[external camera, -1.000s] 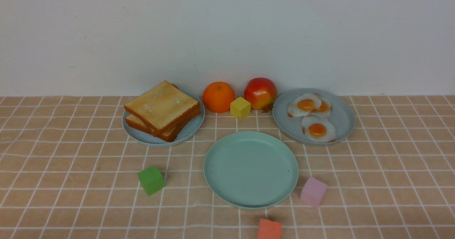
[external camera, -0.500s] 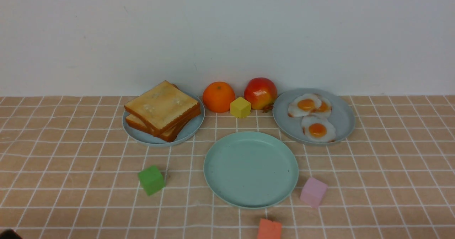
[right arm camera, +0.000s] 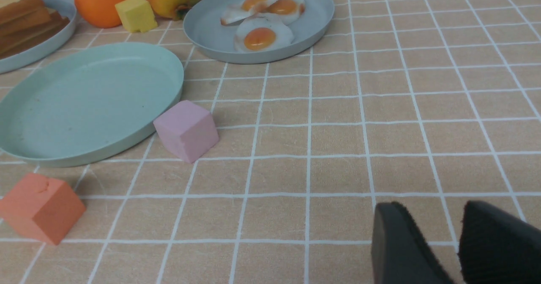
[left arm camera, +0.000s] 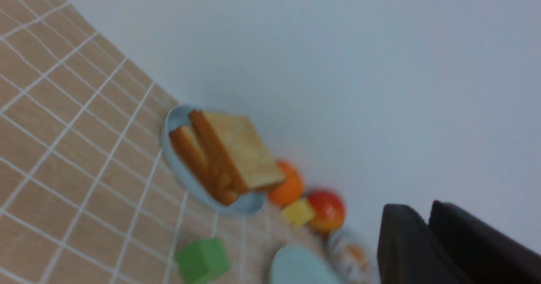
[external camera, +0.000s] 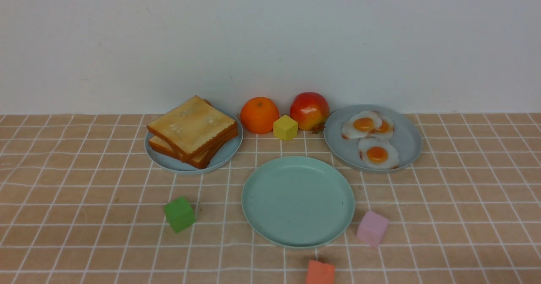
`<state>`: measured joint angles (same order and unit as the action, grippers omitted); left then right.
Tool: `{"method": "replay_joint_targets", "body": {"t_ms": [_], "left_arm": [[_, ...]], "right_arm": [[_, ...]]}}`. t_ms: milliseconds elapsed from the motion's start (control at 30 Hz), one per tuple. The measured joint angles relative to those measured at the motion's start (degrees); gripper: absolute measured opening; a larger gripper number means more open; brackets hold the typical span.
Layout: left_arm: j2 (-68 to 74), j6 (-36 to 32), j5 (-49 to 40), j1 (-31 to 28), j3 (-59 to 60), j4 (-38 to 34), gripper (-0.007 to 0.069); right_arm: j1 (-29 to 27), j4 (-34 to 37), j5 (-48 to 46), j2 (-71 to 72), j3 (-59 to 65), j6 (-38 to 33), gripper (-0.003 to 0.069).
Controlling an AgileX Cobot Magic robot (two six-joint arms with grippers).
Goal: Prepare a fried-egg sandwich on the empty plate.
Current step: Use the left arm to grab a slice of bread
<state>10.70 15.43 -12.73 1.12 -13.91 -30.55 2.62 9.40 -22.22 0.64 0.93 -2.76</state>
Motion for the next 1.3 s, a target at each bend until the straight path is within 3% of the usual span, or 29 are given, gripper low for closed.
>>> {"method": "replay_joint_targets", "body": {"t_ms": [33, 167, 300, 433, 533, 633, 667, 800, 833, 900, 967, 1133, 1300], "left_arm": [[0.58, -0.63, -0.58, 0.10, 0.00, 0.00, 0.0070], [14.15, -17.47, -14.87, 4.64, -14.04, 2.25, -0.0013], [28.01, -25.67, -28.27, 9.27, -24.08, 2.63, -0.0013], [39.88, -28.21, -30.28, 11.13, -30.31, 2.69, -0.0013], [48.07, -28.88, -26.96, 11.21, -33.77, 2.69, -0.0013], [53.84, -30.64, -26.17, 11.21, -36.39, 3.43, -0.0013], [56.92, -31.41, -27.01, 11.21, -37.90, 3.94, -0.0013], [62.11, -32.64, -28.45, 11.37, -40.55, 5.39, -0.0013], [62.31, -32.74, -28.46, 11.42, -40.66, 5.48, -0.0013], [65.11, -34.99, -28.18, 11.44, -42.15, 6.34, -0.0013], [67.00, -36.77, -27.22, 11.54, -43.50, 6.57, -0.0013], [75.79, -41.65, -22.84, 15.36, -51.49, 9.99, -0.0013], [84.44, -40.56, -22.60, 18.72, -61.56, 18.20, -0.0013]], "right_arm": [[0.00, 0.00, 0.00, 0.00, 0.00, 0.00, 0.0239], [0.00, 1.10, 3.40, 0.00, 0.39, 0.90, 0.0239], [0.00, 11.18, 9.56, 0.00, 0.53, 7.24, 0.0239], [0.00, 21.44, 14.91, 0.00, 0.53, 12.13, 0.0239], [0.00, 24.97, 16.88, 0.00, 0.48, 13.04, 0.0239], [0.00, 26.56, 11.74, 0.00, -2.42, 13.27, 0.0227], [0.00, 26.18, 5.62, -0.55, -6.16, 12.61, 0.0202], [0.00, 20.39, -15.49, -8.96, -22.77, 4.44, 0.0080], [0.00, 20.39, -15.49, -8.96, -22.77, 4.44, 0.0080], [0.00, 15.77, -26.78, -16.58, -33.61, -2.45, 0.0002], [0.00, 13.41, -33.38, -22.20, -39.62, -6.26, -0.0012], [3.48, 11.84, -39.89, -32.44, -50.84, -11.08, -0.0013], [7.50, 12.24, -39.28, -35.33, -52.51, -11.87, -0.0010]]}}
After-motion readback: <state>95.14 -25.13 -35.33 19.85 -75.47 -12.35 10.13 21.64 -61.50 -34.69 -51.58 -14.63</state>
